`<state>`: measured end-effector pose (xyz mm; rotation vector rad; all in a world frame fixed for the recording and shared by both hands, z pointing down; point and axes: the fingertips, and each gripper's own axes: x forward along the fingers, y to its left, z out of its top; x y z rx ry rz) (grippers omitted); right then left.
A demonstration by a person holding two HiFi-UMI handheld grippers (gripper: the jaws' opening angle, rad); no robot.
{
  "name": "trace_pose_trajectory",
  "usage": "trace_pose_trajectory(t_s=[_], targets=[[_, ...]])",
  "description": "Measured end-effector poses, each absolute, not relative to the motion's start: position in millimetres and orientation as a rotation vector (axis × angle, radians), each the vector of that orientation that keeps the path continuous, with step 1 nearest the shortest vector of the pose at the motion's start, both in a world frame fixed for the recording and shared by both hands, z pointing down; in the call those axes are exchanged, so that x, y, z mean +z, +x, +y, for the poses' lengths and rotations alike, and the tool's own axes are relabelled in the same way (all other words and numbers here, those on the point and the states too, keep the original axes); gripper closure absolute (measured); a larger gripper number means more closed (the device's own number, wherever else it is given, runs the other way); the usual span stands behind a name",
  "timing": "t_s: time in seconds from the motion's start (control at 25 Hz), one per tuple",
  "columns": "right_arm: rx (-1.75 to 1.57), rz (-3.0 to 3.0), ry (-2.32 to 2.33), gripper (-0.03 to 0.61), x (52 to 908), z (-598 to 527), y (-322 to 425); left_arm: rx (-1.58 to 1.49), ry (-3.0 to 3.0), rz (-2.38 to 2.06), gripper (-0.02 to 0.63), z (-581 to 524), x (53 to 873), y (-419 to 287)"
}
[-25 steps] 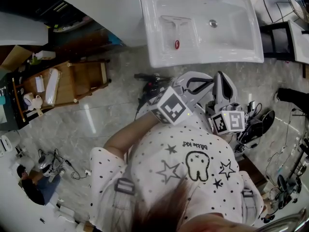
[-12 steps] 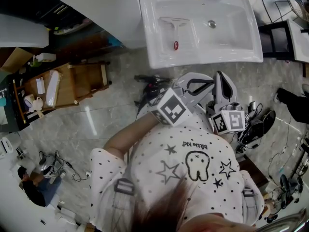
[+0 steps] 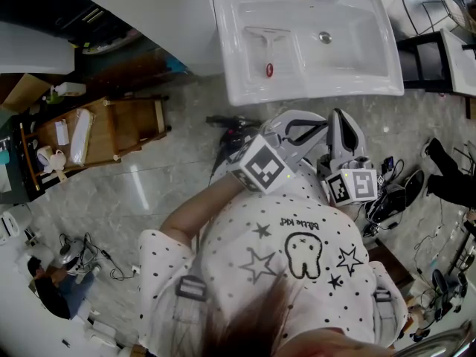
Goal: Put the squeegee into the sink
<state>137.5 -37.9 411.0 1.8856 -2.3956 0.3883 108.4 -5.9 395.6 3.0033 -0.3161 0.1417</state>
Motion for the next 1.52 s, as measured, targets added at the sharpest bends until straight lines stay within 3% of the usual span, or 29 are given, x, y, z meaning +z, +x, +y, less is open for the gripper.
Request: trace_pose_trajectory(t_s=[1.52], targets=[[0.35,-2.398,1.879,0.578,408.2,-35.2,140.4,0.153,3.009,-0.304,0.612,-1.4,401.1,114.3]])
